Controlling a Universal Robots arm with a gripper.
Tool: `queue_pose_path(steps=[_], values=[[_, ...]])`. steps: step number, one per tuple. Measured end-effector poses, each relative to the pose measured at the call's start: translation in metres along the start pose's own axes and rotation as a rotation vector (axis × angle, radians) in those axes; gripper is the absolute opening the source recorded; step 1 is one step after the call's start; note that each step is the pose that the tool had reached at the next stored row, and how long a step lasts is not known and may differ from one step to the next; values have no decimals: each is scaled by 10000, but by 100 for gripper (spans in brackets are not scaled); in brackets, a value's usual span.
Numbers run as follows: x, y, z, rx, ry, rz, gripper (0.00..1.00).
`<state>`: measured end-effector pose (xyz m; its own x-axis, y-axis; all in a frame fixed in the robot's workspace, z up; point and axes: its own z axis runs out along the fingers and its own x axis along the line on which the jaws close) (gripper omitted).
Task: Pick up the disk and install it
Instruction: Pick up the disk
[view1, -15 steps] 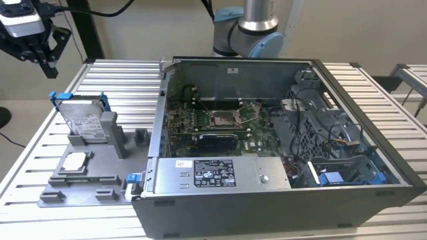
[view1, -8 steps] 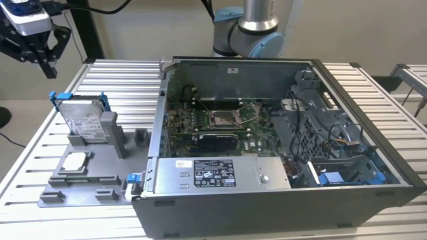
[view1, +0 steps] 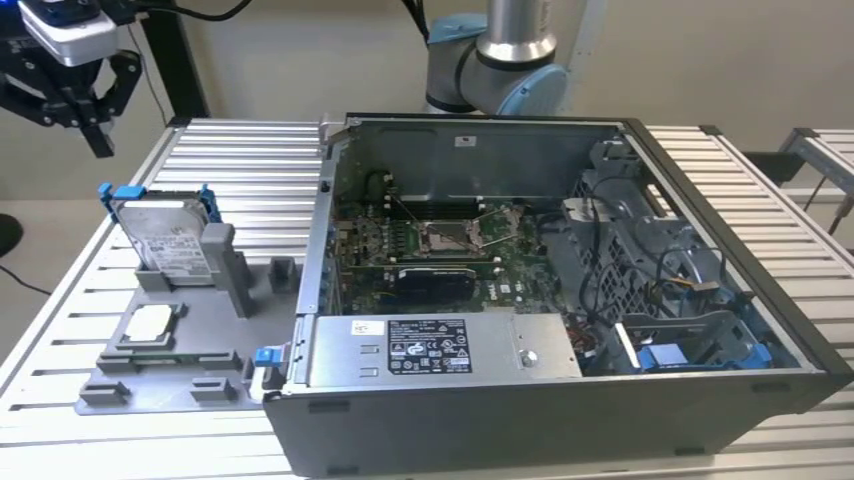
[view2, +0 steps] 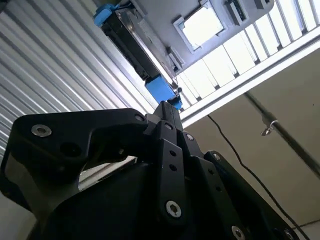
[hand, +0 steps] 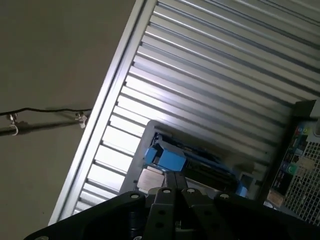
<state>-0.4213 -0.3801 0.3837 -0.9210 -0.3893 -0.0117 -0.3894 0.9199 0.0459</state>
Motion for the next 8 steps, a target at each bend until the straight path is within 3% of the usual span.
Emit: queue_pose_path(steps=[8], values=[[0, 0, 0, 9, 9, -1460, 0]])
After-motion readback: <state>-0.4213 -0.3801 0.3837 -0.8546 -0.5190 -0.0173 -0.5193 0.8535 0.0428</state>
